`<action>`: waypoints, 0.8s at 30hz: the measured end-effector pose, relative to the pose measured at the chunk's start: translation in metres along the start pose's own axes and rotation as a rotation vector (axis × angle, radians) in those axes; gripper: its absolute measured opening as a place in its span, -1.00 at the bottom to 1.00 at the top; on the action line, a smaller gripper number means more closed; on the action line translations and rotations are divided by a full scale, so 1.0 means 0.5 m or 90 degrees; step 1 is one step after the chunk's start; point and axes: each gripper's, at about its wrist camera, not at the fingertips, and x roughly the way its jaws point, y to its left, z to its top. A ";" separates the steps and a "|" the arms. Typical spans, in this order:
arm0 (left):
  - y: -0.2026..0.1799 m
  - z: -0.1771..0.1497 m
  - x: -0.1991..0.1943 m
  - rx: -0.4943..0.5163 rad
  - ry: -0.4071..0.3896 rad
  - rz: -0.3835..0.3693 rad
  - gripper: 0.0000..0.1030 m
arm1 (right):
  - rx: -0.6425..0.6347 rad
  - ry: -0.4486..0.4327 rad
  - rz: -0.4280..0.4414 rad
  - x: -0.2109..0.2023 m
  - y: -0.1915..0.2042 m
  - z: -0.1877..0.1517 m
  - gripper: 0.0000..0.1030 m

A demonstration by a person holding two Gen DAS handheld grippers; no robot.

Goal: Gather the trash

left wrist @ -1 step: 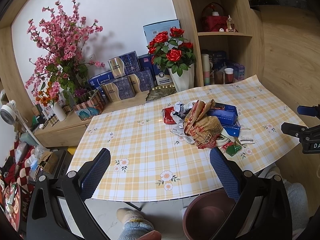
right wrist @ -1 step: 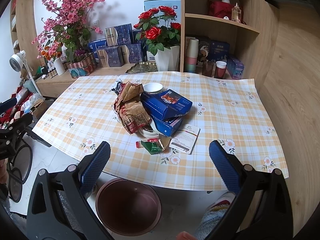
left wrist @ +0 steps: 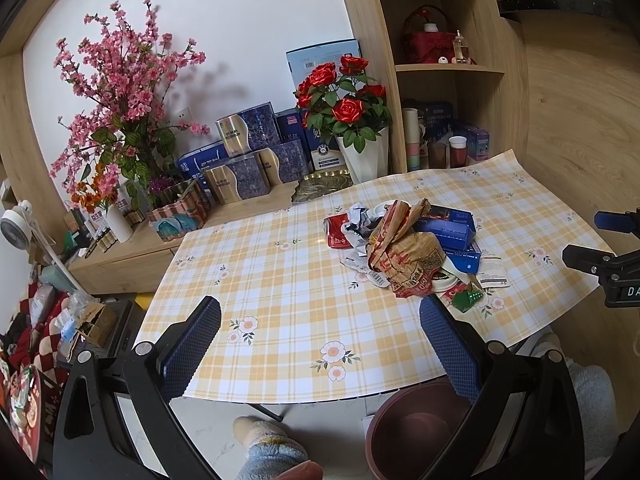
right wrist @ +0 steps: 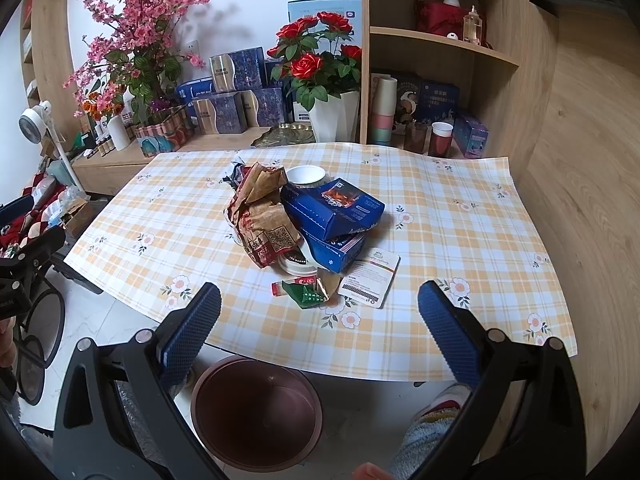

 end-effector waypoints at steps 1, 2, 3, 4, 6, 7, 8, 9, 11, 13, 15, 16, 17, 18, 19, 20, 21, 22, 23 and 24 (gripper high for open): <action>0.000 0.000 0.000 0.000 -0.001 0.001 0.89 | 0.000 0.000 0.000 0.000 0.000 0.000 0.89; 0.000 0.000 0.000 0.000 0.000 0.001 0.89 | 0.001 0.000 0.001 -0.001 0.001 0.001 0.89; 0.000 0.000 0.000 0.000 -0.001 0.001 0.89 | 0.001 0.000 0.000 -0.001 0.001 0.001 0.89; 0.000 0.000 0.001 -0.001 0.000 0.000 0.89 | 0.001 0.001 0.000 -0.001 0.001 0.001 0.89; 0.000 0.001 0.001 0.000 0.001 0.001 0.89 | 0.000 0.000 0.000 -0.001 0.000 0.001 0.89; 0.000 0.001 0.001 0.000 0.001 0.001 0.89 | 0.000 0.001 -0.001 -0.002 0.001 0.002 0.89; 0.000 0.001 0.001 0.000 0.001 0.001 0.89 | 0.001 0.001 0.000 -0.002 0.001 0.003 0.89; 0.000 0.001 0.001 -0.001 0.002 0.000 0.89 | 0.001 0.001 0.000 0.000 0.000 0.001 0.89; 0.000 0.001 0.001 0.000 0.001 0.001 0.89 | 0.000 0.002 -0.001 0.004 -0.001 -0.003 0.89; 0.006 0.000 0.000 0.000 0.002 0.000 0.89 | 0.000 0.002 -0.001 0.002 0.001 -0.001 0.89; 0.008 0.000 0.000 0.000 0.002 0.000 0.89 | 0.000 0.002 -0.002 0.003 0.001 0.000 0.89; 0.008 0.000 0.000 0.001 0.001 0.001 0.89 | 0.000 0.003 -0.002 0.003 0.001 0.001 0.89; 0.008 0.000 0.000 0.000 0.002 0.001 0.89 | 0.001 0.003 -0.001 0.008 -0.002 -0.005 0.89; 0.008 0.000 0.000 0.000 0.002 0.001 0.89 | 0.001 0.003 -0.001 0.009 -0.003 -0.006 0.89; 0.008 0.000 0.000 0.000 0.002 0.000 0.89 | 0.000 0.003 -0.001 0.009 -0.002 -0.005 0.89; 0.009 0.000 0.000 -0.001 0.003 0.000 0.89 | 0.000 0.003 -0.001 0.011 -0.004 -0.008 0.89; 0.009 0.000 0.000 0.000 0.003 0.001 0.89 | -0.001 0.004 -0.002 0.011 -0.004 -0.007 0.89; 0.009 0.001 0.000 0.000 0.003 0.000 0.89 | -0.001 0.005 -0.003 0.012 -0.006 -0.008 0.89; 0.009 0.000 0.000 0.000 0.003 0.000 0.89 | -0.001 0.005 -0.005 0.009 -0.003 -0.009 0.89; 0.009 0.001 0.000 0.000 0.003 0.001 0.89 | -0.001 0.005 -0.005 0.010 -0.004 -0.010 0.89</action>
